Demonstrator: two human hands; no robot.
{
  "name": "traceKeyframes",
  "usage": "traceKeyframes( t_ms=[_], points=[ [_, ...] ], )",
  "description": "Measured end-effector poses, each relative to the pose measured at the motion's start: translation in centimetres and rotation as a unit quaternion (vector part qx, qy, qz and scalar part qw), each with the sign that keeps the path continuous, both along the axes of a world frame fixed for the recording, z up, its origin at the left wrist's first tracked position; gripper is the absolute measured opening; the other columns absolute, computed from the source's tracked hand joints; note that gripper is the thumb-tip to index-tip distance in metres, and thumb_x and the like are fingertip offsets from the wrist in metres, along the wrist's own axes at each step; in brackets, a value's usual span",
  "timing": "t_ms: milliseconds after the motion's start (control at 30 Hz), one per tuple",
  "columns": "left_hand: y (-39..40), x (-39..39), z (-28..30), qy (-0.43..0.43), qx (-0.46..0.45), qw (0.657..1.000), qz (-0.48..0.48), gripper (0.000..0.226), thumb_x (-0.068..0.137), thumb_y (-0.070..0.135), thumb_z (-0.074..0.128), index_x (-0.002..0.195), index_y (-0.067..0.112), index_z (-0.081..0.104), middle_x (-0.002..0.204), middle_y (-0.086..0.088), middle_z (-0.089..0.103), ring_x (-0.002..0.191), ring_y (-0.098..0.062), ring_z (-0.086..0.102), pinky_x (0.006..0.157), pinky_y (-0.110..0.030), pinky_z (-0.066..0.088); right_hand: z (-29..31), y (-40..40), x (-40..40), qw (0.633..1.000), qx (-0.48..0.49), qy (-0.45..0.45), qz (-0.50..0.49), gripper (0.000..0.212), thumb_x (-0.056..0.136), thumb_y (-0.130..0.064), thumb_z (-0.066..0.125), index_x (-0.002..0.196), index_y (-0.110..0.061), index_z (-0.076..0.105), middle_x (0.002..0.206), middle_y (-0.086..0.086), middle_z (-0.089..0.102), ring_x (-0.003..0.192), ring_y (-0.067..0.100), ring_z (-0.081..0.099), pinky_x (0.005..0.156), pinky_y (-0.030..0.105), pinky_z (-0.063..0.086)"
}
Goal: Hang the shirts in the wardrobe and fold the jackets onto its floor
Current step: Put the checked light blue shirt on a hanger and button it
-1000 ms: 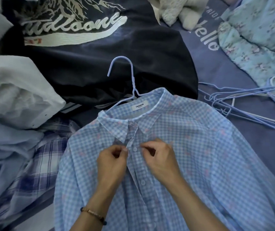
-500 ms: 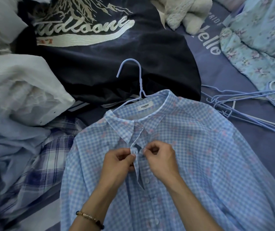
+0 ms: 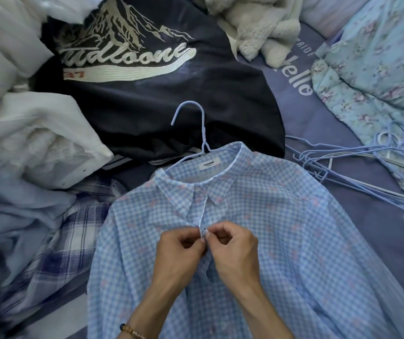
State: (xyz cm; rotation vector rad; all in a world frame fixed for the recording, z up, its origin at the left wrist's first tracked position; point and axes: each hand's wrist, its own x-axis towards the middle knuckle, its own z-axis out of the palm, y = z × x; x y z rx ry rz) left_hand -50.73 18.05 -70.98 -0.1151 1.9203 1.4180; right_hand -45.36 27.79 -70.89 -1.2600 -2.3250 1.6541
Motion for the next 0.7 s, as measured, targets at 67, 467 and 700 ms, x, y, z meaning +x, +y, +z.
traceKeyframes(
  t_ms=[67,467,700],
  points=[
    [-0.2,-0.2,0.3,-0.022,0.015,1.000,-0.002,0.047,0.090,-0.015,0.051,0.074,0.020,0.078,0.080,-0.003,0.077,0.082,-0.017,0.074,0.075,-0.026,0.058,-0.1,0.4,0.0,1.000,-0.016,0.002,0.002,0.020,0.082,-0.007,0.075,0.070,-0.022,0.072,0.071,-0.014,0.072,0.066,0.000,0.067,0.064,0.017,0.054],
    [0.6,-1.4,0.3,-0.141,0.007,0.985,0.099,0.014,0.090,-0.001,0.065,0.079,-0.008,0.070,0.073,-0.018,0.072,0.066,-0.022,0.069,0.067,-0.032,0.059,-0.8,-0.1,0.2,0.991,0.087,0.031,0.094,0.016,0.080,-0.012,0.071,0.076,-0.027,0.067,0.075,-0.009,0.066,0.070,0.008,0.062,0.062,0.015,0.047],
    [1.1,-1.2,0.7,-0.082,0.006,0.991,0.108,0.012,0.089,0.000,0.067,0.080,-0.007,0.070,0.072,-0.016,0.073,0.066,-0.020,0.071,0.064,-0.026,0.060,-1.2,-0.4,-0.5,0.968,0.223,0.042,0.105,0.011,0.084,-0.012,0.062,0.077,-0.017,0.069,0.073,-0.007,0.062,0.061,0.007,0.056,0.057,0.017,0.041]
  ],
)
